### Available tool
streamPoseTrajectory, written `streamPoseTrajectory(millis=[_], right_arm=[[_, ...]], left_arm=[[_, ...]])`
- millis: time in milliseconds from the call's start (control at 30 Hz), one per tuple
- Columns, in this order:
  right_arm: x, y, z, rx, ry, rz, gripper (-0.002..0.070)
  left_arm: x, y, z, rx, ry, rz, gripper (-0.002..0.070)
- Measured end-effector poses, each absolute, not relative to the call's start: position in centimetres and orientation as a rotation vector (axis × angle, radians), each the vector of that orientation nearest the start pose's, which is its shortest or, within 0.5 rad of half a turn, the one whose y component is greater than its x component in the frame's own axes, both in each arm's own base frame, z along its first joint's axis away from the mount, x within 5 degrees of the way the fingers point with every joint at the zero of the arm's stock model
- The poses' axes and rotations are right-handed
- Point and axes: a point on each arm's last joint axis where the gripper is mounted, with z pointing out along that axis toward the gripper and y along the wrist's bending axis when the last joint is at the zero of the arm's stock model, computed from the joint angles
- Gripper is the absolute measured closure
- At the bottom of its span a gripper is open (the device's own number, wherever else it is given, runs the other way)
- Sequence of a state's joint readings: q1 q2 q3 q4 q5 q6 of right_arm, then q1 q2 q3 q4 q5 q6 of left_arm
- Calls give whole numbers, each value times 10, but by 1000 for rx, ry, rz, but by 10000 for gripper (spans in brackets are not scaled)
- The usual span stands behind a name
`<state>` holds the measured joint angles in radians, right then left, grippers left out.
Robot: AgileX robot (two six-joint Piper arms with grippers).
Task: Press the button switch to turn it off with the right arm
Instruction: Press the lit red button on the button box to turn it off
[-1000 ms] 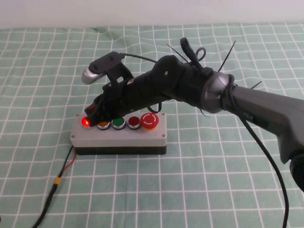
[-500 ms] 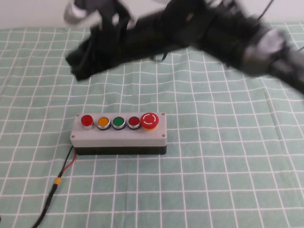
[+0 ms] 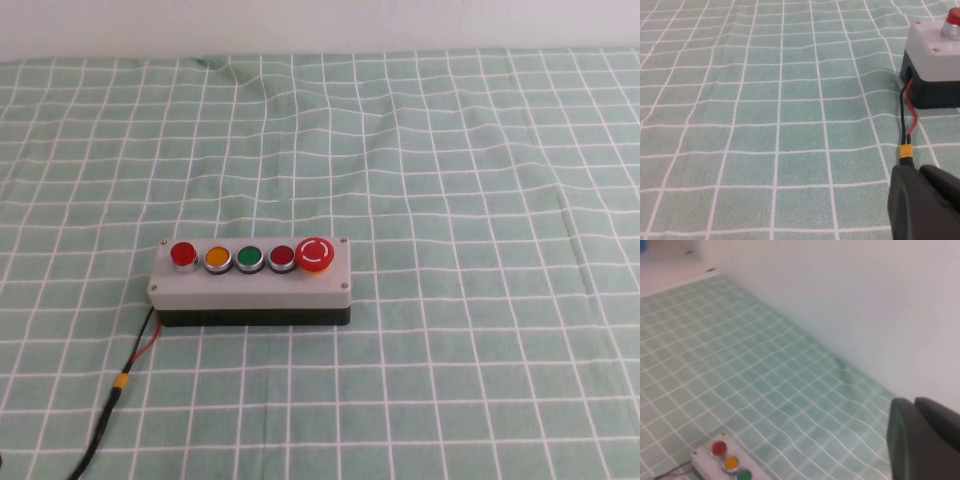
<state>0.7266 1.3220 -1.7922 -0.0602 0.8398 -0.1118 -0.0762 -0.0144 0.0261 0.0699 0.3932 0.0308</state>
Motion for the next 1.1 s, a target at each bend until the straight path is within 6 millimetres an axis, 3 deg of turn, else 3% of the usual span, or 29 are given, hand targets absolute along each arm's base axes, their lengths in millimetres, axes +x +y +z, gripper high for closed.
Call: streamPoseTrajectory(millis=[133,367,600,733,1100], right_arm=[[142,114,523,-665,1676,357,688],[61,41,452,-569,1624,416,688],[-8,-21,408,-463,1372,471,688],[-23,-36,390,-451,1391,475,688],[-27,-31,356,-548,1729,514,692]], left_arm=[[52,-2,170,144,1882,38,678],[52,-2,170,144,1882,38,678],[52,-2,170,144,1882,38,678],[52,-2,170,144,1882,38,678],[52,-2,170,144,1882,38,678]])
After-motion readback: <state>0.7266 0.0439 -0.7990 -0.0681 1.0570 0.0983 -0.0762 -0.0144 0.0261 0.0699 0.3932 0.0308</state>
